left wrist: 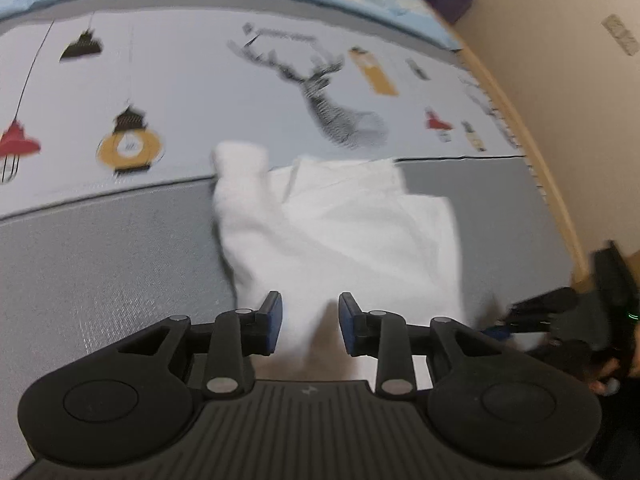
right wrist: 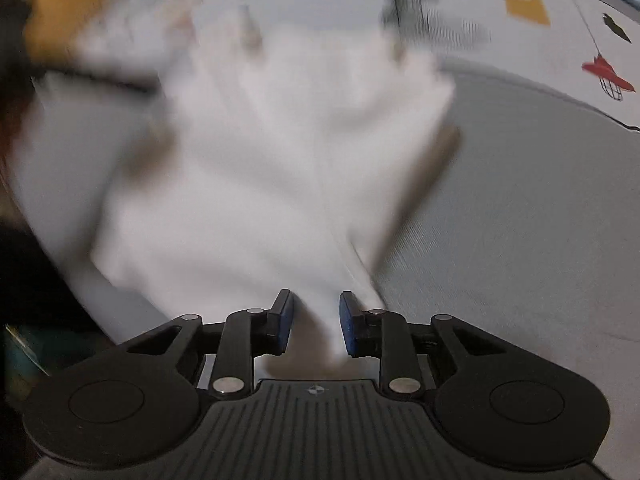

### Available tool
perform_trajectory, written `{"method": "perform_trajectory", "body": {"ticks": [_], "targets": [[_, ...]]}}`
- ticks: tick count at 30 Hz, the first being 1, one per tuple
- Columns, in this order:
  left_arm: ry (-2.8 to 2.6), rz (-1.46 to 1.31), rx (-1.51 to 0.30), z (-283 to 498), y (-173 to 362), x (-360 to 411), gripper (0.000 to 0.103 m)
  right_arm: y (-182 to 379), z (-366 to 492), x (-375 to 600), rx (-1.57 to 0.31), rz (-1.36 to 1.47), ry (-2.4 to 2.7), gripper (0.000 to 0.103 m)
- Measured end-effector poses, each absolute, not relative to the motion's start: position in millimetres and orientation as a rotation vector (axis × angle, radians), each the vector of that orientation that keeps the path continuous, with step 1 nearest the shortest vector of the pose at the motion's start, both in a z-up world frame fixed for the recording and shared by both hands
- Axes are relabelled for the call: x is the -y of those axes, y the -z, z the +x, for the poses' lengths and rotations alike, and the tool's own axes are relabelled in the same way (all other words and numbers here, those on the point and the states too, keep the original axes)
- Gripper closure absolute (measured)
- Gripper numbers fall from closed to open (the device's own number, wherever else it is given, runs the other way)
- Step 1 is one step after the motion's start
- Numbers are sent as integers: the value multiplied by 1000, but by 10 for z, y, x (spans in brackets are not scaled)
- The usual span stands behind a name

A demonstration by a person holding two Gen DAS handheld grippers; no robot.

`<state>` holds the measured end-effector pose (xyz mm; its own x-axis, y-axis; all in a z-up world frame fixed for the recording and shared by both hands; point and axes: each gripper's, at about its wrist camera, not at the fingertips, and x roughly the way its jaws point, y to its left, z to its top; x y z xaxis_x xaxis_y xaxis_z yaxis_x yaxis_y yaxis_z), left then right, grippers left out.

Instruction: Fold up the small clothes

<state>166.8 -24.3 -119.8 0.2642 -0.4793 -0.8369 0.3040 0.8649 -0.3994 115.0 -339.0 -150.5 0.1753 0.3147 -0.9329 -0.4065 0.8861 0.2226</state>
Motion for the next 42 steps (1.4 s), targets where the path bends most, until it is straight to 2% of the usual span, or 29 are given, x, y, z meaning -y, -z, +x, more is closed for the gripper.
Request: {"method": "perform_trajectory", "body": {"ticks": [2,3,4,5,8,13,16,18,19,20,21,22,23,24,26,32,34,35,36,37,38,39,42], "targets": [[422,-121,-1202,1696,1358,239,69,1459,1141,3408,-1286,-83,-523,77],[367,-103,-1207,1704,1409,227,51,1411,1158,3445,-1278,-50,-515,77],[330,-115,-1211,1711,1438,195,44,1346,1174,3490,-1251,-11,-506,76],[313,-150,-1213,1723,1434,158,44,1266,1145,3547,-1214,23,-496,72],[304,-312,-1180,1761,1348,19,44,1117,1265,3732,-1090,181,-391,48],[362,-434,-1263,1809,1574,19,36,1363,1567,3907,-1102,409,-236,47],[372,-441,-1289,1809,1732,43,35,1612,1656,3904,-1175,469,-186,45],[385,-453,-1275,1792,1779,23,36,1691,1719,3870,-1198,490,-171,41],[384,-455,-1270,1793,1771,23,44,1709,1751,3857,-1195,497,-171,41],[389,-453,-1254,1811,1743,26,47,1724,1777,3850,-1192,508,-171,41],[394,-438,-1244,1819,1727,28,54,1739,1798,3831,-1192,516,-168,41],[402,-418,-1239,1822,1730,30,60,1753,1805,3803,-1191,517,-169,43],[407,-415,-1239,1831,1727,30,63,1757,1826,3772,-1187,507,-173,54],[411,-415,-1236,1845,1703,21,67,1756,1829,3730,-1179,499,-184,74],[409,-377,-1176,1864,1551,-22,70,1701,1852,3662,-1146,486,-186,89],[328,-391,-925,1967,971,-556,70,1186,2009,3310,-875,469,-297,90],[292,-392,-815,1950,750,-758,60,1067,2089,3119,-815,464,-334,90],[256,-404,-754,1934,655,-872,56,1017,2132,3005,-789,428,-345,88],[224,-417,-715,1934,602,-972,48,948,2150,2834,-751,344,-341,84],[197,-433,-700,1941,583,-1065,45,926,2168,2726,-726,293,-309,79],[178,-456,-720,1970,607,-1162,45,919,2190,2639,-705,262,-241,58],[167,-477,-757,1990,660,-1217,46,930,2226,2602,-709,258,-186,43],[169,-507,-879,2039,861,-1281,46,971,2283,2562,-723,276,-154,45]]}}
